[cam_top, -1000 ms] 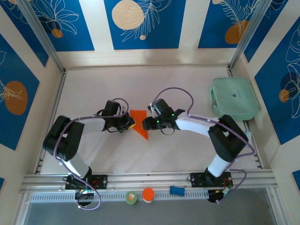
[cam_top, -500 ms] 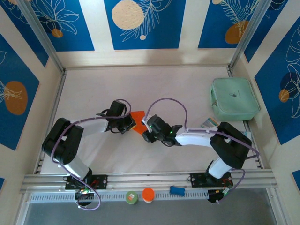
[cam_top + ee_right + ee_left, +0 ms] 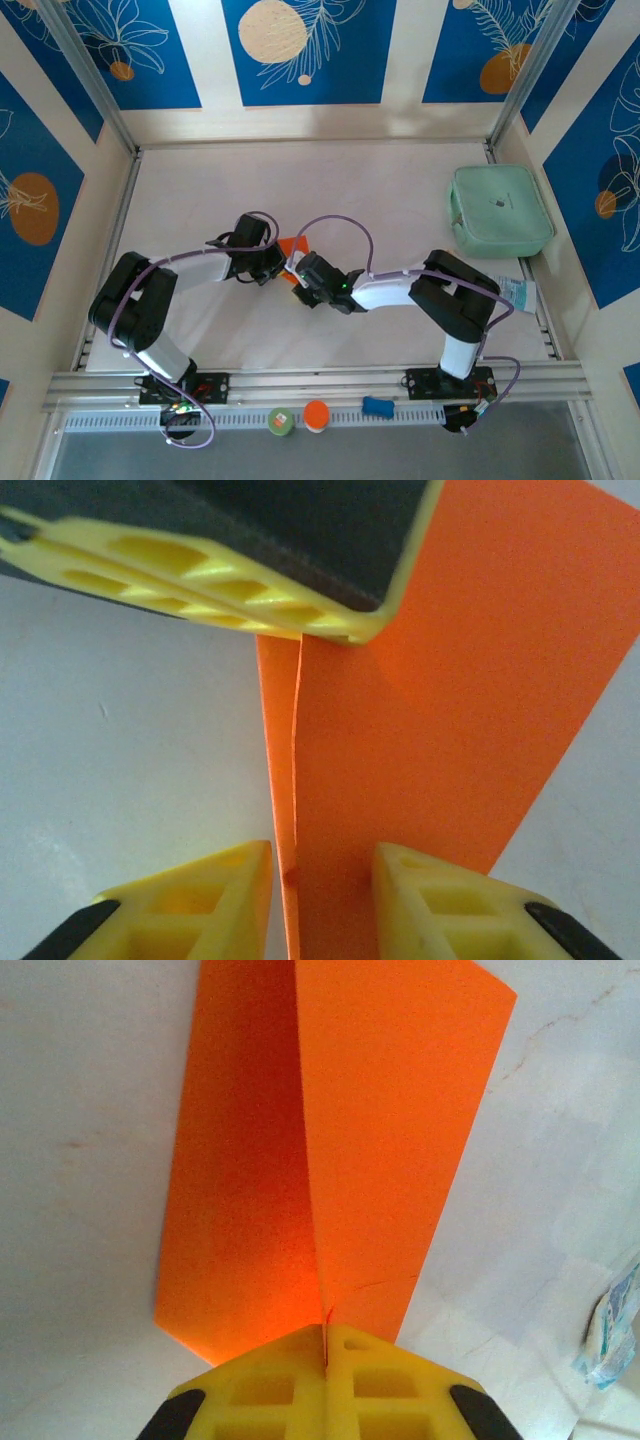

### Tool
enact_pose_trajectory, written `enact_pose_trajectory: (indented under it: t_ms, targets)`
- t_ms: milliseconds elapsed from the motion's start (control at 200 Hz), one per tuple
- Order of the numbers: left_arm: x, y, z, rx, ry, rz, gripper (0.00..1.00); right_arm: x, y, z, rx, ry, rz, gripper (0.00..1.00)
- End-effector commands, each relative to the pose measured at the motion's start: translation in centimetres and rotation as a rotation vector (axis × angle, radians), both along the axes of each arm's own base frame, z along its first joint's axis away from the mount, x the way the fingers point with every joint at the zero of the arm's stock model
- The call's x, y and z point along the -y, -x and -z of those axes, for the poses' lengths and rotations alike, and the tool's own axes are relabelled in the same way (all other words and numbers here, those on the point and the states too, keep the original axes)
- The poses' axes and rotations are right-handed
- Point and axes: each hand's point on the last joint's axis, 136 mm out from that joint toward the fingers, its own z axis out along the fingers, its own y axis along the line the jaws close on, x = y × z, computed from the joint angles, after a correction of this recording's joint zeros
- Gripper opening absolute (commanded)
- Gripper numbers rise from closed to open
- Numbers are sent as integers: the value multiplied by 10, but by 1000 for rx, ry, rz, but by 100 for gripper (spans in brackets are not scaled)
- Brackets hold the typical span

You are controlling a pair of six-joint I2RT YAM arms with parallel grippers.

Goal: Fold a paper plane with a square sheet of paper (pick it up from the middle)
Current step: Fourth fold the wing at the center of the table.

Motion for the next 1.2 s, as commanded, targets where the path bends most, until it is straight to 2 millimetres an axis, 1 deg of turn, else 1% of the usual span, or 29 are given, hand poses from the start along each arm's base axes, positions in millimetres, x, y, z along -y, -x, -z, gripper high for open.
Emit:
enact_pose_trajectory:
  t_ms: [0,90,250,320,410,530,650,750,890,955,1196]
  targets:
    - [5,-2,-13,9,18,-6,5,-10,-5,-4,37,-6,-29,29]
    - [4,-2,-14,7,19,-13,7,-8,-6,-4,45,-6,-31,25]
    - [3,-6,-15,-2,57,-20,12,-7,0,-3,32,-19,-54,17]
    - [-1,-7,-16,-4,74,-28,14,-6,1,-2,23,-27,-55,15]
    - [-6,-11,-21,7,85,-36,14,-4,1,-2,17,-28,-52,14]
    - [-7,-14,-26,20,82,-25,11,-3,1,-5,5,-40,-49,17]
    - [-6,-13,-25,15,90,-16,6,-3,-1,-13,1,-55,-36,20]
    - [-5,-13,-24,13,92,-15,5,-1,-4,-20,-7,-74,-13,24]
    - [-4,-14,-24,11,96,-17,5,1,-10,-26,-17,-80,30,26]
    - [-4,-14,-25,10,101,-16,5,1,-10,-26,-22,-78,36,28]
    - [-2,-14,-27,7,115,-23,5,-2,-11,-14,-11,-23,37,27]
